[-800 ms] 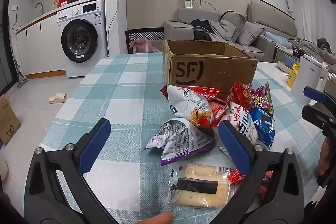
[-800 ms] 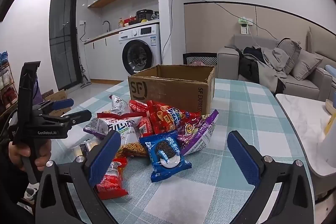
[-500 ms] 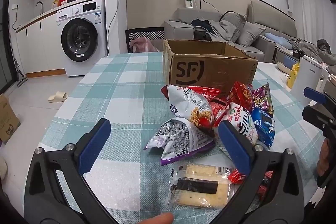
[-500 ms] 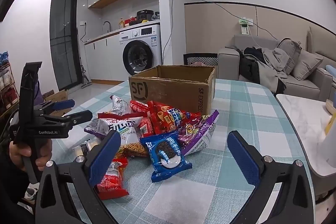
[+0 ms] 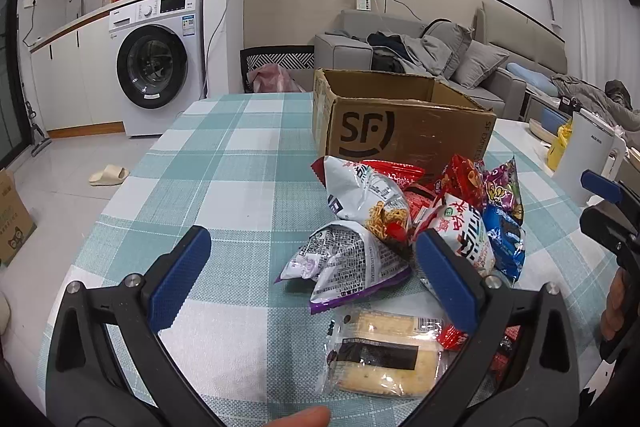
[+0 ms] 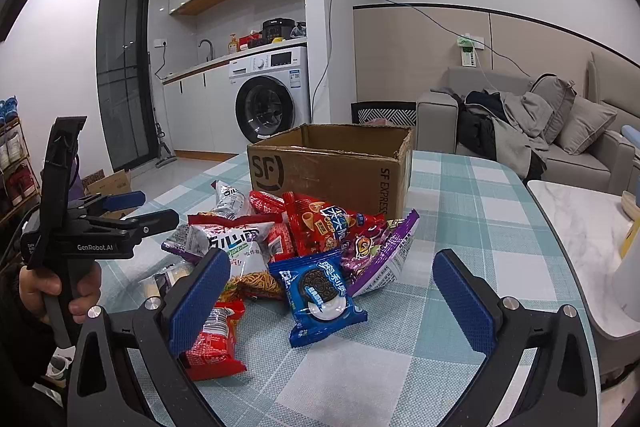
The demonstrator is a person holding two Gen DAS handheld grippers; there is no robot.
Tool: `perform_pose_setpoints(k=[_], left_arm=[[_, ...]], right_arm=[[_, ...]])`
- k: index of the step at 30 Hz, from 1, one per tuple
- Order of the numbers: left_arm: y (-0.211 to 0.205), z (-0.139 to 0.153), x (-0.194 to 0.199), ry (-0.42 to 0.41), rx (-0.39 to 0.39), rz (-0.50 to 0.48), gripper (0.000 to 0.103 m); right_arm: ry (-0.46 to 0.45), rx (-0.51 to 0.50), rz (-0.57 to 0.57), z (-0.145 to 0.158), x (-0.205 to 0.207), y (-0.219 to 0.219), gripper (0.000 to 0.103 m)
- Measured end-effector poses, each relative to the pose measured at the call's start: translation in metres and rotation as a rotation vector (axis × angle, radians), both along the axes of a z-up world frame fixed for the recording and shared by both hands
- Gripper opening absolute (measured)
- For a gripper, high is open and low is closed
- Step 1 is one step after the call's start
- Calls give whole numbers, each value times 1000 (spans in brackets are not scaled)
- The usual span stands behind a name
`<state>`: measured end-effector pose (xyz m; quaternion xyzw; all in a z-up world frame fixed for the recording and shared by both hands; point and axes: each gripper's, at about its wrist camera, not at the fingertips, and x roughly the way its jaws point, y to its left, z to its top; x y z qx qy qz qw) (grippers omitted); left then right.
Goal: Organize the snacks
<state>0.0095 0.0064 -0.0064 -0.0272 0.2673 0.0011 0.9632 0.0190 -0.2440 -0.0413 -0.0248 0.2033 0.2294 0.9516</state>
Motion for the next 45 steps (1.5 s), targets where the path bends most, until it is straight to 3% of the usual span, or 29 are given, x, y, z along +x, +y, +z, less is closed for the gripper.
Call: perform_pose_setpoints(k=[45], left_arm=[[0,1,-1,-3,7,1,102]], right_arm=[[4,4,2,0,0,-3,103]])
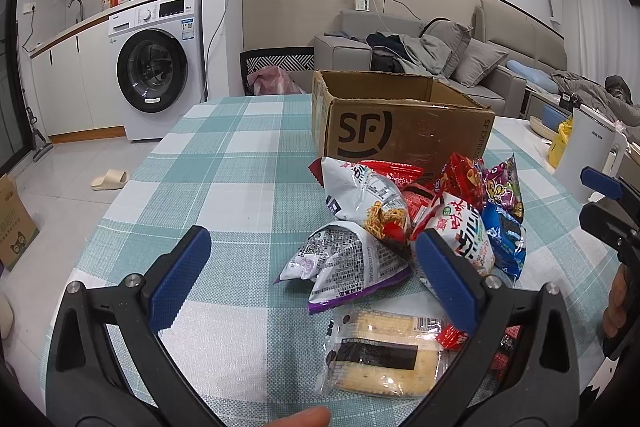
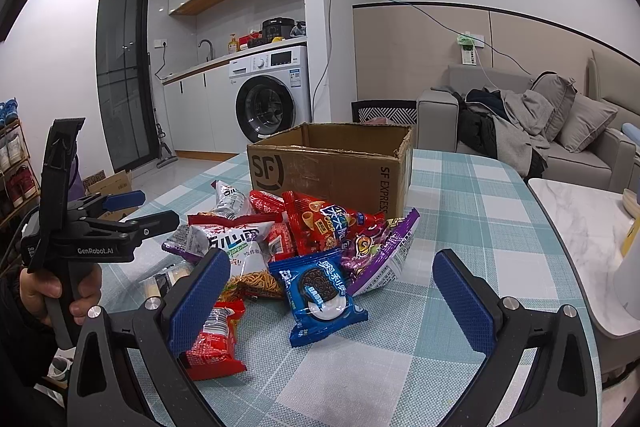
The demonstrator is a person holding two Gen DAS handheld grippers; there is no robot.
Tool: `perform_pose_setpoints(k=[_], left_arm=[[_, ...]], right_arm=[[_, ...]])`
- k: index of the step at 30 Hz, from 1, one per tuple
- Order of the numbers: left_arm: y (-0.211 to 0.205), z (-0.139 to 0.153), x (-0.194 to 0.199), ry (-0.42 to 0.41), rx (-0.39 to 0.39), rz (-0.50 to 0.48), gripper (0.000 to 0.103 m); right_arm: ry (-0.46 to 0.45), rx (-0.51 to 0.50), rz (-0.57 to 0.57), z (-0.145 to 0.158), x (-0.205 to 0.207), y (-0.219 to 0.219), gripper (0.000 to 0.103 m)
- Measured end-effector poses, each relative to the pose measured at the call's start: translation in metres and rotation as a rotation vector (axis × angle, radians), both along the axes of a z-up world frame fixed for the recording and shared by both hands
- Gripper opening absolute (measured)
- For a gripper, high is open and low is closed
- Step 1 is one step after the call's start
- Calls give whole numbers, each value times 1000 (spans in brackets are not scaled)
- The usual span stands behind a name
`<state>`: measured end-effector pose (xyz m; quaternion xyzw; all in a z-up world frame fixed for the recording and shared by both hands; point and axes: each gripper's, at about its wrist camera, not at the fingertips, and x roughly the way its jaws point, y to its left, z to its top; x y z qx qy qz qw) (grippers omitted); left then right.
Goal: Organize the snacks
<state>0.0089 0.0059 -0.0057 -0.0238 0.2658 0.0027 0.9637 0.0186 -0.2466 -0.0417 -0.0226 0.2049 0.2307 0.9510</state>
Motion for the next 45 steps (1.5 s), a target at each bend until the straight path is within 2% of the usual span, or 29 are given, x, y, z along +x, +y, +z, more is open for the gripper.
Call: perform_pose_setpoints(k=[33,41,45], left_arm=[[-1,1,-1,0,5,3,102],[0,3,-2,20,19,-7,102],[2,3,-6,54,-7,-28,102]], right_arm=[[19,-9,-10,-2,3,0,103],[112,-78,-54,-12,23,7,103],[201,-119,-44,-16,33,11,103]])
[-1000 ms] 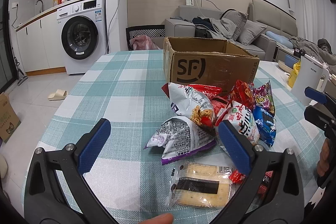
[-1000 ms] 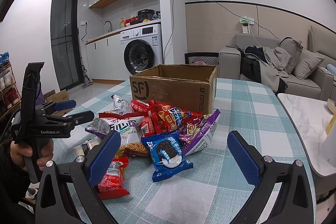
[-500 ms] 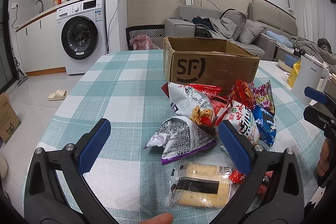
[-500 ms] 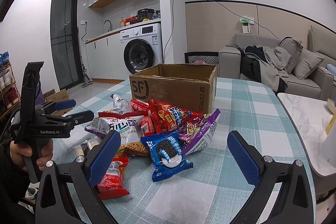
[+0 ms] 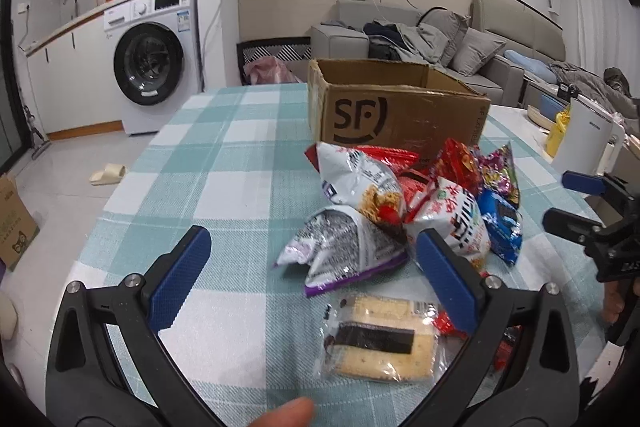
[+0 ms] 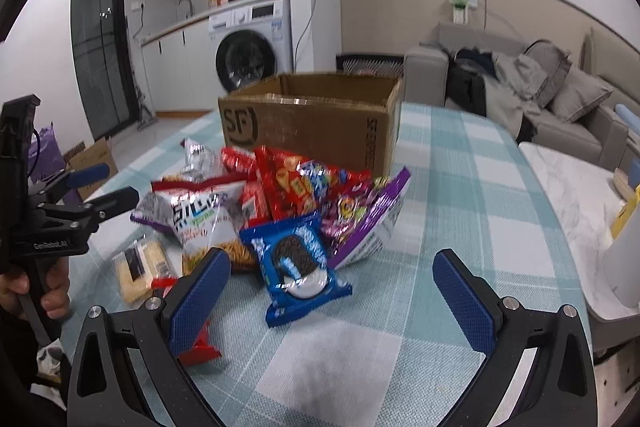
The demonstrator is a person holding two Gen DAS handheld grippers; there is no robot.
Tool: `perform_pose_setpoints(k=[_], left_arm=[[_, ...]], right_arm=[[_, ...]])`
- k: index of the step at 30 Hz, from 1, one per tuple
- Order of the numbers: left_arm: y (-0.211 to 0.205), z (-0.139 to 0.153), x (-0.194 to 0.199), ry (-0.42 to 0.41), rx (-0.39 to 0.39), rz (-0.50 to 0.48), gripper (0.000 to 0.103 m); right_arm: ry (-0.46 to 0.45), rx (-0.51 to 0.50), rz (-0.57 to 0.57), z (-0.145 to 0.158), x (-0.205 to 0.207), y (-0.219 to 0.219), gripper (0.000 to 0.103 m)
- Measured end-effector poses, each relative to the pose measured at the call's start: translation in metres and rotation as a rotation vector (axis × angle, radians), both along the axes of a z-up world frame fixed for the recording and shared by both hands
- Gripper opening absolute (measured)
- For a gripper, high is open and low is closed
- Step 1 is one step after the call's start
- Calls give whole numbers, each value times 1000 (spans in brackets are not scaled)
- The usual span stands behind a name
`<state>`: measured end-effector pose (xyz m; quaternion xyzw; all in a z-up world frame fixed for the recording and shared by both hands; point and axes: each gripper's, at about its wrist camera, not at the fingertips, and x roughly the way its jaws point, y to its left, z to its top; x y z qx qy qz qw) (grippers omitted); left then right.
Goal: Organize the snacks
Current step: 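Close the left gripper on the cracker packet while the right gripper grasps the blue Oreo packet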
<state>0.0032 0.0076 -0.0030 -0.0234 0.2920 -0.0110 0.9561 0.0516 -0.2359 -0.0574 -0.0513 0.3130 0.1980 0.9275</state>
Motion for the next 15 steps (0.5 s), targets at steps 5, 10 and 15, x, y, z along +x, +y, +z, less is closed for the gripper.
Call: perform_pose_setpoints(k=[5,10,15], left_arm=[[-4,-7,-1,82,-11,-52,101],[-12,-17,-3,128,31,-77,97],[-13,-28,-1,185,2,-107,97]], right_arm=[[83,-20,34,-10,6,8,103],[141,-56,46,-19,12,16,102],[190,-42,52,-24,21,17,102]])
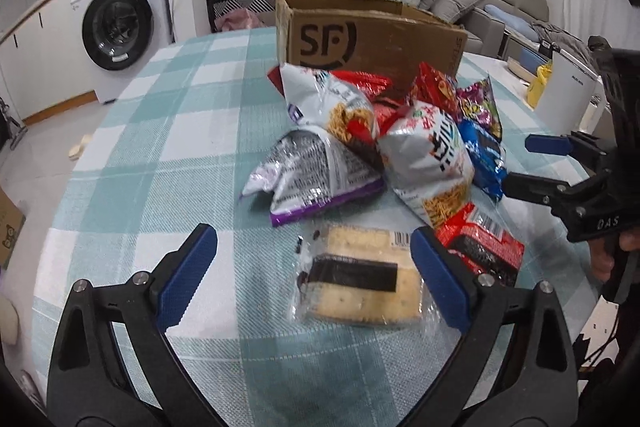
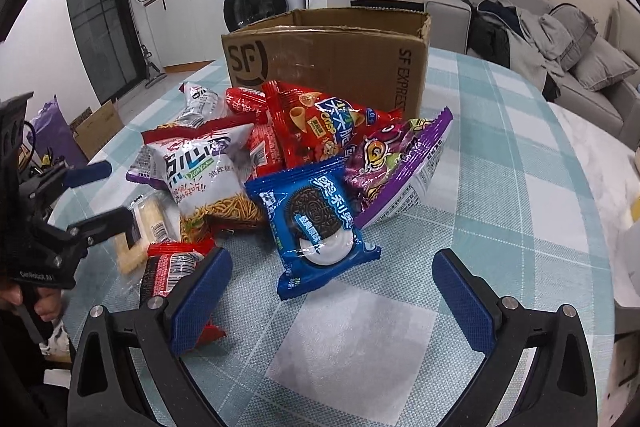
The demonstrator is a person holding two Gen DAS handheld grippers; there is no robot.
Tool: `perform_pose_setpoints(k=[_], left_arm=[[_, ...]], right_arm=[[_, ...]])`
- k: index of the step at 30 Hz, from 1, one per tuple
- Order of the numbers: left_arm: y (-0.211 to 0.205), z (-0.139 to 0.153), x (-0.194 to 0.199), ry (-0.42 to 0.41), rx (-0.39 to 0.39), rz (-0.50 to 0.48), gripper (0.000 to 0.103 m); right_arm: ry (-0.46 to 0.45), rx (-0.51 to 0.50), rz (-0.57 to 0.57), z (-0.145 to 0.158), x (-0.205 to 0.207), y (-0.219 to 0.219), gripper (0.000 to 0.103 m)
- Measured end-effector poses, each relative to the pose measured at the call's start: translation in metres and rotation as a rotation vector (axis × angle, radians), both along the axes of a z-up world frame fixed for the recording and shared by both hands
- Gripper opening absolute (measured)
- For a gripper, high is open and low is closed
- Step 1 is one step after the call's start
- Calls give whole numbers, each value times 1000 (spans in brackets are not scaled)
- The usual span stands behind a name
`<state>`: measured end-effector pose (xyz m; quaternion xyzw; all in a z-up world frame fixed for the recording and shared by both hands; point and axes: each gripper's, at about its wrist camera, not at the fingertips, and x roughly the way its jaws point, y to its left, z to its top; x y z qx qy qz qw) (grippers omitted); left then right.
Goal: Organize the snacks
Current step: 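Close the left gripper on the cracker packet while the right gripper grasps the blue Oreo packet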
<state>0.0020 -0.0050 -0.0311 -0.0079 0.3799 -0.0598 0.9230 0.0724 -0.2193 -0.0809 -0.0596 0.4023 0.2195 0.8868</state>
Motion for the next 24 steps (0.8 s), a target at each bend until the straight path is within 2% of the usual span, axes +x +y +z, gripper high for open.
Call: perform_pose_setpoints(k=[3,10,13,15,24], left_arm=[[-3,-5,-1,28,-6,-20,97],[-17,-9,-3,63,54,-81,97],[-21,-12,-3,82,62,-107,97],[-23,-14,-2,99,60,-125,97],[-22,-18,2,131,56,-128,97]], right_arm=[[14,-13,6,-2,6,3,102],[38,-16,25,-6,15,9,101],[56,-10,32,-9,20,12,95],[65,-17,40,-12,22,15,86],[86,6,92,-14,25,24,76]])
